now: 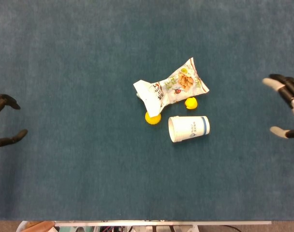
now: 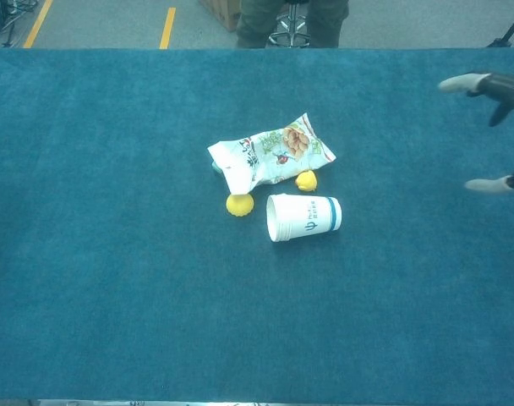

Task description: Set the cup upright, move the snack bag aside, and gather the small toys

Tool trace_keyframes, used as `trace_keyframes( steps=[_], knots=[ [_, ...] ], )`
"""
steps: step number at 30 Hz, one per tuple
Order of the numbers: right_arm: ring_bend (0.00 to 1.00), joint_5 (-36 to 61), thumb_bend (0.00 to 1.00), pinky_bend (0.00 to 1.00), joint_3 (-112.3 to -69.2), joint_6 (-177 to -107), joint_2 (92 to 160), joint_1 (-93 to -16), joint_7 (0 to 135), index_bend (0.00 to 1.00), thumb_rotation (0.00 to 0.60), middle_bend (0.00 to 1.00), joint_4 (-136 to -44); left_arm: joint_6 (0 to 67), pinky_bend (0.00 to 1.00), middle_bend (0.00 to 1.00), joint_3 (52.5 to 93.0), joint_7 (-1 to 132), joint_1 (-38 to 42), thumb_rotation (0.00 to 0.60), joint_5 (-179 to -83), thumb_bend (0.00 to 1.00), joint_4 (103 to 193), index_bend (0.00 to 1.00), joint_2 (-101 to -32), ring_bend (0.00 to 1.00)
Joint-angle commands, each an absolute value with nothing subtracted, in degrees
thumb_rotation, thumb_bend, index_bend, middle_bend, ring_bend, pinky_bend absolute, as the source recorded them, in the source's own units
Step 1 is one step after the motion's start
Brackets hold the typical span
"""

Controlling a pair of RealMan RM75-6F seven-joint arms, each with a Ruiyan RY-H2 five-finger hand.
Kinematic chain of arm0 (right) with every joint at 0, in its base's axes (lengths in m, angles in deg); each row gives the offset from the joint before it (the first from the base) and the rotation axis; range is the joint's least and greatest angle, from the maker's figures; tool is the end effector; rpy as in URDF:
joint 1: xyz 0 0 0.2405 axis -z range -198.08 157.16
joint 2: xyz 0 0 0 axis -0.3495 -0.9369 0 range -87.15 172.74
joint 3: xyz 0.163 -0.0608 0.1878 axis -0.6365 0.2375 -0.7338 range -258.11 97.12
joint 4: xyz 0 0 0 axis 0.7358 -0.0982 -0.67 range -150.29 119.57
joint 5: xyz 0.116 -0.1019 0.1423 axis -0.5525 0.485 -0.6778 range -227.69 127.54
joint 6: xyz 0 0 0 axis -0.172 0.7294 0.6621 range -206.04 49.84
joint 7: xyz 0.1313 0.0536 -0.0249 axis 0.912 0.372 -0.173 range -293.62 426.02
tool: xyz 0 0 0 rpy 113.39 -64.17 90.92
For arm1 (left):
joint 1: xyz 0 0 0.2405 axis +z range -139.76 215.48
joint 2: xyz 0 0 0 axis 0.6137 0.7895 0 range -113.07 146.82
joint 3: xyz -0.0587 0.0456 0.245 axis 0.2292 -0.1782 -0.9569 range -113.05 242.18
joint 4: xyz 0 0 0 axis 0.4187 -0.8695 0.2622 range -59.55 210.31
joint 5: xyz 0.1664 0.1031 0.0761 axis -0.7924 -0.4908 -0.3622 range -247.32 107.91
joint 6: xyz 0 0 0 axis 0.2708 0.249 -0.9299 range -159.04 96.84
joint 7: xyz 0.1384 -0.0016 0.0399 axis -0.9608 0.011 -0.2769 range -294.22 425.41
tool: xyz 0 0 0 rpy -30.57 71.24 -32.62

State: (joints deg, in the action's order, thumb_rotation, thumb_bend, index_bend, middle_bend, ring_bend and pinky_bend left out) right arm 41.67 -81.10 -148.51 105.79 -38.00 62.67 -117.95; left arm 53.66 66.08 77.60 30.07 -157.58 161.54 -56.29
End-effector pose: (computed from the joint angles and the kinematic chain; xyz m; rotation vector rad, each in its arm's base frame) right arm -0.2327 -0.2185 0.1069 1.7880 -0.9662 0.9883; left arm -0.3044 0.1922 0.1114 -1.3662 -1.0866 -1.1332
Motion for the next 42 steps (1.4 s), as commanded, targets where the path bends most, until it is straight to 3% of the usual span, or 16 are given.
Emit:
trace_keyframes(
  steps=[1,14,24,42],
  knots=[
    [0.17,42.8,0.0,0.37,-81.9,-145.9,108.3,-40.6,63.6,0.16,0.6,0.17,-116.2,53.8,0.47,0.37,66.1,78.0,30.2,0.6,-157.5,0.1,161.3,0.43,-56.4,0.33],
    [0.19,48.0,0.0,0.38,-86.3,-141.2,123.8,-52.7,73.2,0.26,0.6,0.27,-104.6,53.9,0.47,0.37,66.0,81.1,31.3,0.6,-156.3,0.1,159.0,0.43,-56.7,0.33],
    [0.22,53.0,0.0,0.43,-83.8,-139.3,128.0,-58.9,79.4,0.31,0.6,0.29,-102.0,54.0,0.47,0.37,66.2,83.4,32.1,0.6,-155.6,0.1,156.9,0.43,-57.1,0.33],
    [0.22,52.6,0.0,0.44,-80.6,-132.4,134.9,-66.7,84.4,0.32,0.6,0.3,-95.7,54.1,0.47,0.38,66.4,84.7,32.8,0.6,-155.2,0.1,156.0,0.43,-57.3,0.33]
  ],
)
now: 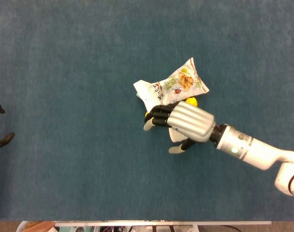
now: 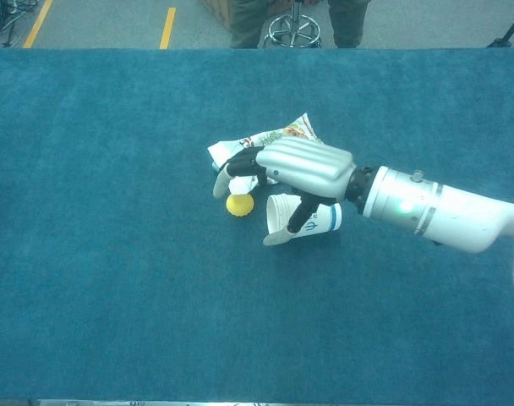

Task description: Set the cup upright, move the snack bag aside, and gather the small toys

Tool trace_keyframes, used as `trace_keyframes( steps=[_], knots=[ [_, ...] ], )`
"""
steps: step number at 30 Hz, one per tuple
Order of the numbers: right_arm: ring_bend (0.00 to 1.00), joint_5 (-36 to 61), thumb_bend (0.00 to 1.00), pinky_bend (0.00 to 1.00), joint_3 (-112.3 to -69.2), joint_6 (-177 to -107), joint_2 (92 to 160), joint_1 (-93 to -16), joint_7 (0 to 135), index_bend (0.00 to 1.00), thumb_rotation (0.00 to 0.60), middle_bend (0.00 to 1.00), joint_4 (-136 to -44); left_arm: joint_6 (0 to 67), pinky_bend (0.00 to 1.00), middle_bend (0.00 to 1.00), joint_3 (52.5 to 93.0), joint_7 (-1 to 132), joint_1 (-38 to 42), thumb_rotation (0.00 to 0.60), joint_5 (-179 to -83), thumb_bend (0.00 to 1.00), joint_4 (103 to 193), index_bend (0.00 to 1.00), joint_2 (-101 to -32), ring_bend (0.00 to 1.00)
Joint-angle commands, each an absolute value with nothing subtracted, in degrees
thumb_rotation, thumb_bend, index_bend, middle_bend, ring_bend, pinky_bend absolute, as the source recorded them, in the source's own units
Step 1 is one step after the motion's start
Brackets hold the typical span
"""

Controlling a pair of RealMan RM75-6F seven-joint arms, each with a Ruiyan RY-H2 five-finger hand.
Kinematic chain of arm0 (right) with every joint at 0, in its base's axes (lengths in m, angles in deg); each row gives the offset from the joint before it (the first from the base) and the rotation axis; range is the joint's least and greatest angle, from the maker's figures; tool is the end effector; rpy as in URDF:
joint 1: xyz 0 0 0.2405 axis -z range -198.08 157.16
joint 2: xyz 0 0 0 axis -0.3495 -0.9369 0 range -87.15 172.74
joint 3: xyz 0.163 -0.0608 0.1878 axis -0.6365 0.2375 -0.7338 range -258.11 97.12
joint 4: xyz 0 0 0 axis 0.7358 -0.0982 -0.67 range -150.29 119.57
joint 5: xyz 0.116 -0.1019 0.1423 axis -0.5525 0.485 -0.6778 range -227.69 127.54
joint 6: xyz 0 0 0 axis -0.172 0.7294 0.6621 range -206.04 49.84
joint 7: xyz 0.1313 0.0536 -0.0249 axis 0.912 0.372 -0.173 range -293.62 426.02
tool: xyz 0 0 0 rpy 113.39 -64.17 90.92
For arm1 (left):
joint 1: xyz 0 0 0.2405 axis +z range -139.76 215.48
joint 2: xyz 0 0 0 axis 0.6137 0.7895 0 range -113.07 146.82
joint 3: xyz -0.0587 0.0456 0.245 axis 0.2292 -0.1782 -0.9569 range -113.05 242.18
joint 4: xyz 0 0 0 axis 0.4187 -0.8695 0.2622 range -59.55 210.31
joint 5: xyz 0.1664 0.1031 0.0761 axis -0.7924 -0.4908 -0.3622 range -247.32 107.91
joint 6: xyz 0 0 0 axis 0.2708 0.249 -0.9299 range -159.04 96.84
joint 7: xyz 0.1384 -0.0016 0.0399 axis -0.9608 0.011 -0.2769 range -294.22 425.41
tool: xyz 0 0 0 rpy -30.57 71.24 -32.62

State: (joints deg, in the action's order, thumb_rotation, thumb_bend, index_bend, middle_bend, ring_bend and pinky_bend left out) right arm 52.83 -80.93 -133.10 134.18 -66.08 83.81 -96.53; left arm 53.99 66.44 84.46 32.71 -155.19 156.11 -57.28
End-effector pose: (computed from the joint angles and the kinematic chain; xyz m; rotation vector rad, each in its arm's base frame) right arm -0.1035 -0.2733 -0.0583 2.4139 -1.0077 1.2954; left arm -0.3347 0.1809 0.1185 -1.2607 -1.1452 -1.1195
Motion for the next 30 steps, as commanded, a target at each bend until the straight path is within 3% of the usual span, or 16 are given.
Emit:
trace_keyframes(
  steps=[1,17,30],
  knots=[
    [0.22,52.4,0.0,0.44,-80.4,-132.0,135.1,-67.0,84.6,0.32,0.6,0.3,-95.4,54.2,0.47,0.38,66.4,84.8,32.9,0.6,-155.2,0.1,155.9,0.43,-57.3,0.33],
    [0.24,48.6,0.0,0.44,-76.5,-130.3,132.2,-66.4,82.8,0.34,0.6,0.33,-96.1,54.3,0.47,0.38,66.7,85.4,33.3,0.6,-155.2,0.1,155.2,0.43,-57.4,0.33],
    [0.26,43.8,0.0,0.44,-71.0,-132.9,116.7,-59.6,74.0,0.36,0.6,0.35,-109.6,53.4,0.47,0.38,67.0,83.7,32.7,0.6,-155.2,0.1,156.1,0.43,-57.6,0.33]
  ],
)
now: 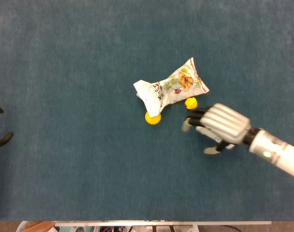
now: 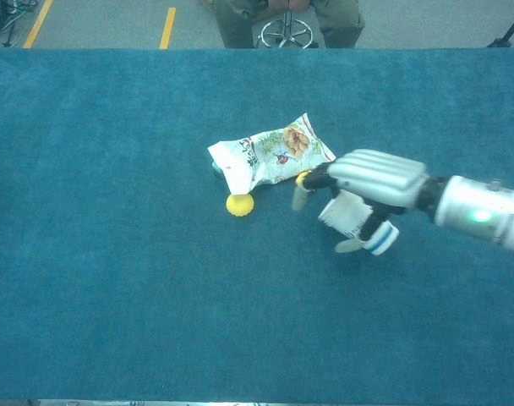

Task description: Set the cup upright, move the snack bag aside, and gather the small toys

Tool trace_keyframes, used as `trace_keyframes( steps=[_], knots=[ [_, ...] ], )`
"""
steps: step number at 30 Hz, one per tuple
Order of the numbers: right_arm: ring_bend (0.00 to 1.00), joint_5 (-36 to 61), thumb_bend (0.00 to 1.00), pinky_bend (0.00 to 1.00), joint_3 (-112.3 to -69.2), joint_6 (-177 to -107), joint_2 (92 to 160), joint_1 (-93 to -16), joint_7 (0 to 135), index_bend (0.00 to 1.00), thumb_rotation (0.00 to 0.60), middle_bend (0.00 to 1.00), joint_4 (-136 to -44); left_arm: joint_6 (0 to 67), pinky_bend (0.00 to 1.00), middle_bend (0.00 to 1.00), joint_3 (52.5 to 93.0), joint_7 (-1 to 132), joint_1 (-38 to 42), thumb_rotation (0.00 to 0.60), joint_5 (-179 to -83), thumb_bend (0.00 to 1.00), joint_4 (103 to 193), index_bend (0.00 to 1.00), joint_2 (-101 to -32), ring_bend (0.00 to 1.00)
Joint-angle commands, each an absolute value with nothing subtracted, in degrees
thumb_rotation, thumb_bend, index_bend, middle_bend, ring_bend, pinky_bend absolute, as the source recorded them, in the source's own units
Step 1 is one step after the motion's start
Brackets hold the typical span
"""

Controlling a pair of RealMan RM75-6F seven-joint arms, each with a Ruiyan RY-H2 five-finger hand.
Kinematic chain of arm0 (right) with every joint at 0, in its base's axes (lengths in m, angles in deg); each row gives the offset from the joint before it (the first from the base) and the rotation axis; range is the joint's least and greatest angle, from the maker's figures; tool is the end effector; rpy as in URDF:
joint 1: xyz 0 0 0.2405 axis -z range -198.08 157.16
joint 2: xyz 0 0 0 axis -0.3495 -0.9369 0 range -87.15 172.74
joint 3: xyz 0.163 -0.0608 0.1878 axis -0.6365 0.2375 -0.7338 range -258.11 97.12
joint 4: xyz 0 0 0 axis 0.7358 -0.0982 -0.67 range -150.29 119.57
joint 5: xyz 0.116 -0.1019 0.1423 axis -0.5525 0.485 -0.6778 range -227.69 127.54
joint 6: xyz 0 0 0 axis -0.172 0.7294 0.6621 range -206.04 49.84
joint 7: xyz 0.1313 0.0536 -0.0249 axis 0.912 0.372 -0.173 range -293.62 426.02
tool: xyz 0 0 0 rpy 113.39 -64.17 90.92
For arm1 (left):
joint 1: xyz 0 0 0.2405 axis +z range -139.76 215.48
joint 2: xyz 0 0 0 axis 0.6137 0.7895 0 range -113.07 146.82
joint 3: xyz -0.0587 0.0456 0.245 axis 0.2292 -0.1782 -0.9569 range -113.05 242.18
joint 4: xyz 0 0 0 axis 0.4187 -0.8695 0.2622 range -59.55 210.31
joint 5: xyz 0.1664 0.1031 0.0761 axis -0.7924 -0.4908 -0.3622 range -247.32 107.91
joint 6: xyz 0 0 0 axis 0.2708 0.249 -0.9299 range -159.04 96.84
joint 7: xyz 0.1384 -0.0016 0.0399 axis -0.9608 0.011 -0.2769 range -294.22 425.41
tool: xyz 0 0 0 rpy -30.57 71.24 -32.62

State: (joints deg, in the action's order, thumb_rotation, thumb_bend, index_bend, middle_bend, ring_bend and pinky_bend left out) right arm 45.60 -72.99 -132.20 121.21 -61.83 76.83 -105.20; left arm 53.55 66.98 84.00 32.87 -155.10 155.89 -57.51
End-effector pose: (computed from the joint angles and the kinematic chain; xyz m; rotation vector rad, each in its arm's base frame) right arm -0.1760 -0.2571 -0.0110 2.3490 -1.0684 0.9692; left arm -0.3355 0.1819 0.1179 -1.2581 -1.1407 -1.1119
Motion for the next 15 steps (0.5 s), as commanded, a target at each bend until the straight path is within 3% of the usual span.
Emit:
trace_keyframes(
  steps=[1,10,15],
  knots=[
    [0.26,43.4,0.0,0.44,-70.5,-132.9,115.4,-59.1,73.4,0.36,0.6,0.35,-111.0,53.4,0.47,0.38,67.0,83.5,32.6,0.6,-155.2,0.1,156.2,0.43,-57.6,0.33],
    [0.32,39.0,0.0,0.45,-65.0,-127.0,102.1,-57.9,72.6,0.36,0.6,0.41,-124.3,52.9,0.47,0.38,67.2,81.8,32.1,0.6,-155.4,0.1,157.3,0.43,-57.7,0.33],
    [0.32,38.6,0.0,0.46,-64.2,-128.4,96.4,-56.4,72.7,0.38,0.6,0.41,-129.4,52.8,0.47,0.38,67.2,81.5,32.0,0.6,-155.3,0.1,157.6,0.43,-57.7,0.33]
  ],
)
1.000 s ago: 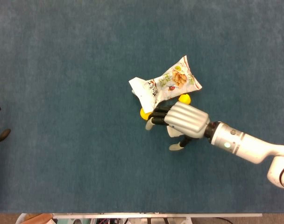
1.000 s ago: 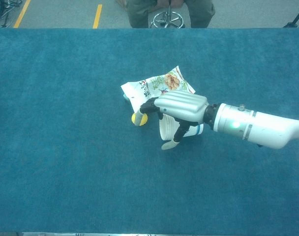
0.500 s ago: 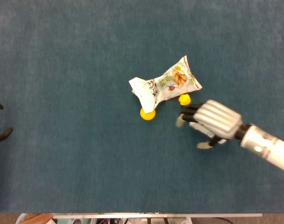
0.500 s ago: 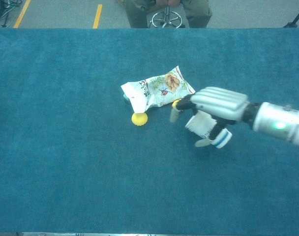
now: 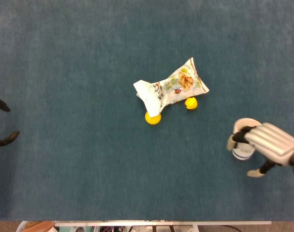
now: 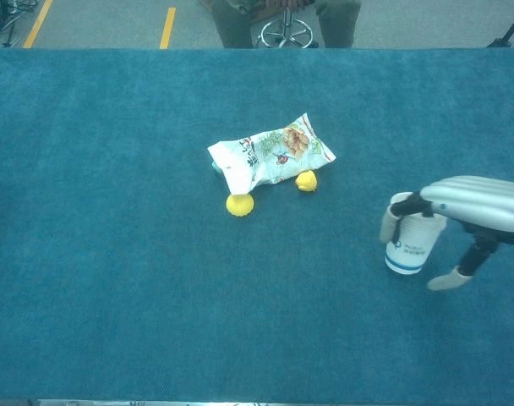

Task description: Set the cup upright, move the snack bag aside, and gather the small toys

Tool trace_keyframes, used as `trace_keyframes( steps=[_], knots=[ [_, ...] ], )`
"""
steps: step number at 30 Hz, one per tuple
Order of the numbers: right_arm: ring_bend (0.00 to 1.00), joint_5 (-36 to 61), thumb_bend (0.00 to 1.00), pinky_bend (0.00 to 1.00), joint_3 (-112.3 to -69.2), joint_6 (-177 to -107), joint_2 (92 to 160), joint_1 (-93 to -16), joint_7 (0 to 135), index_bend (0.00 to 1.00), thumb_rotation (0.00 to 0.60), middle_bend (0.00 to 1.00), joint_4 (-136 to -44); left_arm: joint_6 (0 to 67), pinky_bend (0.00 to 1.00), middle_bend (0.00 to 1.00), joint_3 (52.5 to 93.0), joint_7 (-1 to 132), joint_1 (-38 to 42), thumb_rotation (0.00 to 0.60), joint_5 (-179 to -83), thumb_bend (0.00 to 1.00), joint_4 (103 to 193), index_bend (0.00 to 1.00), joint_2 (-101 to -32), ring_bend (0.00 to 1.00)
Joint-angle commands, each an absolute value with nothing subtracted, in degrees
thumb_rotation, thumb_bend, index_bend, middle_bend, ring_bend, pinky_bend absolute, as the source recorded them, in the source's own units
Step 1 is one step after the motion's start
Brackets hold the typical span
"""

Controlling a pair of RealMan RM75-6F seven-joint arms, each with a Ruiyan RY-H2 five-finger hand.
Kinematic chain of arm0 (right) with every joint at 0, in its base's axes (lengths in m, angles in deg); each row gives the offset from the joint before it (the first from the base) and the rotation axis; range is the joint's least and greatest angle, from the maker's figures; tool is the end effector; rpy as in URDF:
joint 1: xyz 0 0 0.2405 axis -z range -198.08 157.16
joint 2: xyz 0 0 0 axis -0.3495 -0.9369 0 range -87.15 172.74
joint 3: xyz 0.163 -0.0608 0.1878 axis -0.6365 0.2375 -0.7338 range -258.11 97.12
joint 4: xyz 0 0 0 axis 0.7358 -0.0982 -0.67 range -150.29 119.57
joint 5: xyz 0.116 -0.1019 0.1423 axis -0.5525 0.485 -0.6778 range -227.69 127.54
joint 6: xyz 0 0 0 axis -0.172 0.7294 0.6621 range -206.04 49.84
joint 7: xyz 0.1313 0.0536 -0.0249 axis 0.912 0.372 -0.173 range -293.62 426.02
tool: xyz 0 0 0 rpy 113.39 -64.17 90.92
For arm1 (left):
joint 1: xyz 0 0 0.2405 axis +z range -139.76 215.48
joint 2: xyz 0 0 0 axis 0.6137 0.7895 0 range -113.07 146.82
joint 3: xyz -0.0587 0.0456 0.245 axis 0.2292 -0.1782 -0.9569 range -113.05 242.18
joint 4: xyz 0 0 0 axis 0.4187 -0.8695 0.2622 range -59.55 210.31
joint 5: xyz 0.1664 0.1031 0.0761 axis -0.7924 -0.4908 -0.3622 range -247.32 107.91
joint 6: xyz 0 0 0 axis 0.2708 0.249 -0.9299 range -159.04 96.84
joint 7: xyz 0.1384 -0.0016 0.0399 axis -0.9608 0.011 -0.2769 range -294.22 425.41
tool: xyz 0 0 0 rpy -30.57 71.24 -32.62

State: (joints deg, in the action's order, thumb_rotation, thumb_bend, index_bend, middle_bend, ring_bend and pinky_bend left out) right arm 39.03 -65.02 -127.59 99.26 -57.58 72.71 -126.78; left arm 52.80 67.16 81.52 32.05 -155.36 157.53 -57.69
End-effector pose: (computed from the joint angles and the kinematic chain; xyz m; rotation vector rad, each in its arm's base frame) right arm -0.2126 -0.1984 0.0698 2.2243 -1.3293 0.6331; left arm -0.3268 0.1867 0.1124 -1.2854 -1.1334 -1.1085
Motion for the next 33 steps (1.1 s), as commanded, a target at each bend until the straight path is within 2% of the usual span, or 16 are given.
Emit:
trace_keyframes(
  steps=[1,11,16,21,26,33],
  knots=[
    [0.32,38.9,0.0,0.46,-64.3,-129.3,95.7,-55.9,72.8,0.39,0.6,0.41,-130.0,52.8,0.47,0.38,67.2,81.4,32.0,0.6,-155.3,0.1,157.6,0.43,-57.7,0.33],
    [0.32,44.6,0.0,0.46,-65.1,-137.9,89.0,-51.1,76.5,0.39,0.6,0.41,-133.6,52.6,0.47,0.38,67.3,81.2,32.0,0.6,-155.0,0.1,157.9,0.43,-57.5,0.33],
    [0.32,45.6,0.0,0.46,-66.8,-140.6,89.4,-49.4,77.0,0.39,0.6,0.41,-132.3,52.4,0.47,0.38,67.3,81.3,31.9,0.6,-155.0,0.1,157.8,0.43,-57.6,0.33],
    [0.32,44.6,0.0,0.46,-71.2,-142.2,94.9,-48.9,74.3,0.39,0.6,0.41,-128.3,52.3,0.47,0.38,67.3,81.3,31.7,0.6,-155.1,0.1,157.8,0.43,-57.6,0.33],
    [0.32,43.4,0.0,0.46,-76.6,-143.3,103.3,-49.9,70.7,0.39,0.6,0.41,-121.7,52.2,0.47,0.38,67.4,81.6,31.7,0.6,-154.9,0.1,157.8,0.43,-57.5,0.33],
    [0.32,41.0,0.0,0.43,-83.5,-140.1,114.4,-55.0,71.3,0.39,0.6,0.39,-111.7,52.3,0.47,0.38,67.3,82.7,32.1,0.6,-154.5,0.1,157.1,0.43,-57.4,0.33]
  ],
)
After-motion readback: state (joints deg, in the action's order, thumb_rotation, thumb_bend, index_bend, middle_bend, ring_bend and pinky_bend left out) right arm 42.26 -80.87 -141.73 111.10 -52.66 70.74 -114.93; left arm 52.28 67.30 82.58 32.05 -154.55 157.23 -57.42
